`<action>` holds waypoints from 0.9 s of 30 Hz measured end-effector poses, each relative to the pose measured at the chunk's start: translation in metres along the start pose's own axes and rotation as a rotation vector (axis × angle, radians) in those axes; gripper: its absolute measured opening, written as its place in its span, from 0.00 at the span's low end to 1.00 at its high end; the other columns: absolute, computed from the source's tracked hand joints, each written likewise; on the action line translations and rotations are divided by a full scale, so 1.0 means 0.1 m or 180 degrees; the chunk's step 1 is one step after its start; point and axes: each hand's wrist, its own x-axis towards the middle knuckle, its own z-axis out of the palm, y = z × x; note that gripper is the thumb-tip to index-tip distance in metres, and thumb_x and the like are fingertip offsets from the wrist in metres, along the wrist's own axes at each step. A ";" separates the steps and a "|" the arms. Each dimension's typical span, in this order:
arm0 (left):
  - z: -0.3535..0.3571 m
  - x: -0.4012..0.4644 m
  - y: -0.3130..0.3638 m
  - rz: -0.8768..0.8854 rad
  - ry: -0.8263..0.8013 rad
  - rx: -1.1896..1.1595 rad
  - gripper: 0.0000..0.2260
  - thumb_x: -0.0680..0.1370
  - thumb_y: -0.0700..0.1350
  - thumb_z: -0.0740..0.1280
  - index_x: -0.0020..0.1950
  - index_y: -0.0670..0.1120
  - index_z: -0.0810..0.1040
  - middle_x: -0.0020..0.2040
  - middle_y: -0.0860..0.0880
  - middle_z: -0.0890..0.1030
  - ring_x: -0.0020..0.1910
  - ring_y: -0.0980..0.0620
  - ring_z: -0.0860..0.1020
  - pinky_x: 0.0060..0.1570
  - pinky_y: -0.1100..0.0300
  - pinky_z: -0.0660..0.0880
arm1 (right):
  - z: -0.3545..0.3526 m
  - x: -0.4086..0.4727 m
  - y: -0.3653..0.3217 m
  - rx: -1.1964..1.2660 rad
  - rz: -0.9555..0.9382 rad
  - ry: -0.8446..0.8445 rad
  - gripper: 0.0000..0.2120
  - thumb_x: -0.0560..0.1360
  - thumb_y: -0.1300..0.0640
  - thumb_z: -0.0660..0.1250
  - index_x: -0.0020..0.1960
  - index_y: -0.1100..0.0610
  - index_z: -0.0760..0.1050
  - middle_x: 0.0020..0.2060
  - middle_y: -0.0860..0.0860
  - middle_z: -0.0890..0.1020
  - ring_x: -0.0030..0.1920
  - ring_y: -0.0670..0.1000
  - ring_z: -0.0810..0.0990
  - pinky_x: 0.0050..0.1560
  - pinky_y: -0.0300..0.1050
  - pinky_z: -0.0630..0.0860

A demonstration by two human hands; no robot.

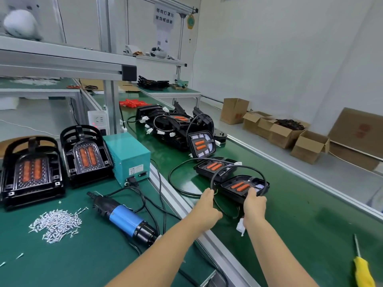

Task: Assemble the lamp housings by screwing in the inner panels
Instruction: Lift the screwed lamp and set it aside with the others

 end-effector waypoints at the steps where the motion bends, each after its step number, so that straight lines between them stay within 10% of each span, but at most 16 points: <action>1: 0.00 0.00 -0.01 0.0021 0.0004 0.0023 0.33 0.79 0.36 0.61 0.79 0.47 0.46 0.79 0.50 0.49 0.77 0.51 0.52 0.73 0.54 0.56 | 0.00 0.02 0.00 -0.0037 -0.0019 0.0065 0.27 0.83 0.51 0.54 0.76 0.64 0.54 0.72 0.62 0.66 0.60 0.59 0.70 0.58 0.53 0.67; 14: -0.08 0.02 -0.03 -0.0115 -0.0149 0.0620 0.31 0.78 0.32 0.52 0.79 0.46 0.44 0.78 0.55 0.40 0.77 0.52 0.47 0.72 0.61 0.51 | 0.19 0.15 -0.09 -0.0268 -0.0073 0.0208 0.27 0.83 0.52 0.55 0.79 0.59 0.51 0.75 0.58 0.62 0.71 0.63 0.66 0.68 0.62 0.66; 18: -0.17 -0.04 -0.02 -0.0284 -0.0208 0.1041 0.22 0.78 0.33 0.51 0.73 0.40 0.59 0.78 0.50 0.52 0.71 0.49 0.62 0.68 0.57 0.62 | 0.14 0.15 -0.15 -0.1550 -0.0622 0.0517 0.28 0.82 0.53 0.57 0.77 0.64 0.53 0.76 0.60 0.60 0.74 0.61 0.62 0.73 0.59 0.59; 21: -0.22 -0.06 0.04 -0.0385 -0.0025 0.1213 0.12 0.77 0.32 0.50 0.55 0.40 0.68 0.64 0.43 0.66 0.49 0.48 0.68 0.52 0.56 0.66 | 0.15 0.05 -0.18 -0.2347 -0.1250 0.0526 0.30 0.83 0.53 0.55 0.79 0.62 0.48 0.79 0.57 0.54 0.78 0.57 0.53 0.76 0.58 0.45; 27: -0.45 -0.15 0.10 -0.0241 0.0306 0.1632 0.21 0.78 0.34 0.51 0.72 0.38 0.61 0.75 0.43 0.59 0.71 0.44 0.63 0.69 0.53 0.62 | 0.41 -0.39 -0.25 -0.3120 -0.2062 -0.0180 0.28 0.83 0.49 0.51 0.79 0.59 0.49 0.79 0.55 0.53 0.78 0.53 0.50 0.75 0.59 0.43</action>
